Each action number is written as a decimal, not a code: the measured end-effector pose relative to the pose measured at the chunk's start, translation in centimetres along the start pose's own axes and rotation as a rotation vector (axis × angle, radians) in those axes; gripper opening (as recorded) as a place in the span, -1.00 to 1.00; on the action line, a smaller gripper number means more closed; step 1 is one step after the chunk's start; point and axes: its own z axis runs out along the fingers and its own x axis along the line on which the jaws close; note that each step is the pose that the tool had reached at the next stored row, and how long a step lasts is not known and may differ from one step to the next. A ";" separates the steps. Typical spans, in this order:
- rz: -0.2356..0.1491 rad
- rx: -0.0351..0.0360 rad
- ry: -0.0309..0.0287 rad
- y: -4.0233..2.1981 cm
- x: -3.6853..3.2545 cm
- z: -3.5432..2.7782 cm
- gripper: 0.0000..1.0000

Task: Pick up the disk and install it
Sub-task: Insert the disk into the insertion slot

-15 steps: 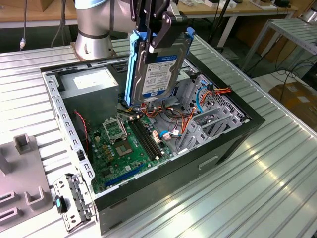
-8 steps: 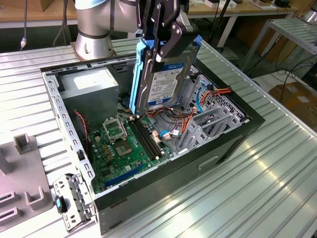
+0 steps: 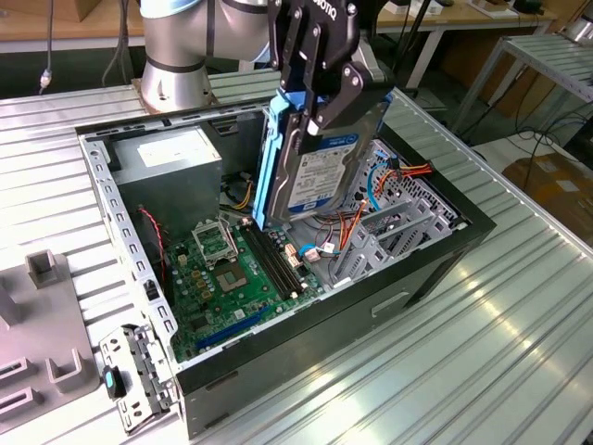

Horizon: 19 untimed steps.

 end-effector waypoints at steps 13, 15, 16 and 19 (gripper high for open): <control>-0.036 -0.0001 -0.0005 -1.39 0.23 0.17 -0.26; -0.035 -0.0002 -0.0003 -1.94 0.28 0.20 -0.26; -0.035 -0.0002 -0.0005 -2.31 0.28 0.22 -0.26; -0.036 -0.0002 -0.0004 -2.96 0.24 0.23 -0.26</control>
